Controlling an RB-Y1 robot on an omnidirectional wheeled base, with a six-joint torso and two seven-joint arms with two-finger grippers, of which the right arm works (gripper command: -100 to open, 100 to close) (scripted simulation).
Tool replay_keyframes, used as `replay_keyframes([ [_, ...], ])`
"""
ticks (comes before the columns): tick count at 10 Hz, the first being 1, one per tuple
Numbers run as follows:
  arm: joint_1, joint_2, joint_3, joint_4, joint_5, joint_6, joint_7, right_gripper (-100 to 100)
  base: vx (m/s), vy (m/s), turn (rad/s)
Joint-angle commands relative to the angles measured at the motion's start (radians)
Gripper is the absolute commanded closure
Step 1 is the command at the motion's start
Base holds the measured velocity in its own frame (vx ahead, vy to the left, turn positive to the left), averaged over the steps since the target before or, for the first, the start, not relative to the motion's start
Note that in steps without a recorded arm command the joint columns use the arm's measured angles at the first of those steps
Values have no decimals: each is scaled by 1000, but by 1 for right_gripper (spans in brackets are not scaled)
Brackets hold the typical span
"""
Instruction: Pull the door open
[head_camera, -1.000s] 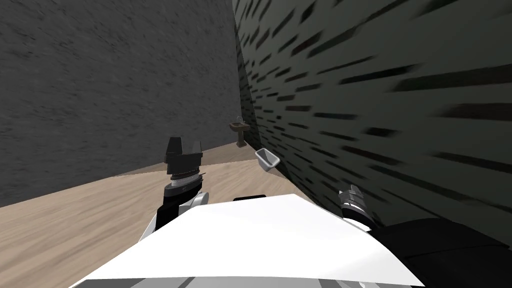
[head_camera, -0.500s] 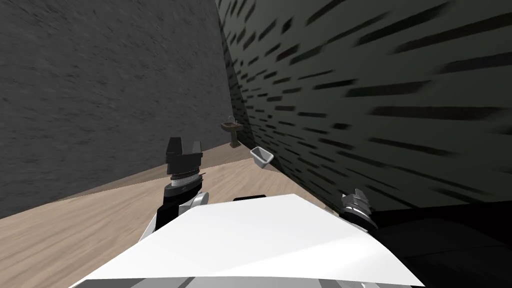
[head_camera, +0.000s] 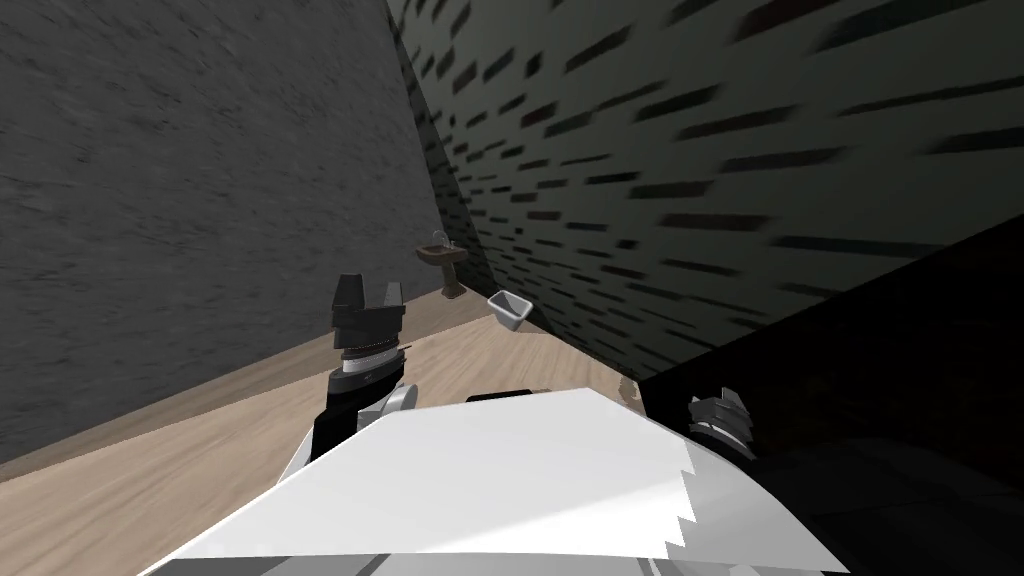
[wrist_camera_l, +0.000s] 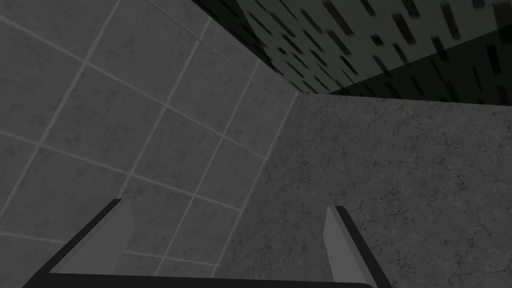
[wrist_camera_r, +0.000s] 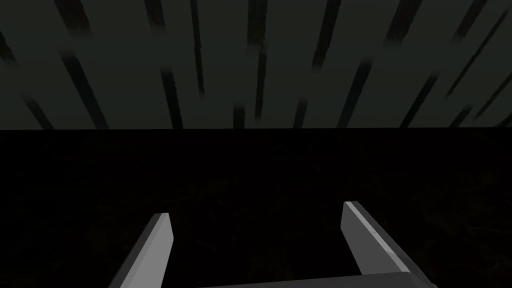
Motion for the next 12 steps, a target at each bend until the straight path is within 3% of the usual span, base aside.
replay_keyframes([
  [1, -1, 7, -14, 14, -33, 12, 34, -100, -120, 30, -330],
  [12, -19, 51, -103, 104, -234, 79, 246, -100, -121, 21, -304],
])
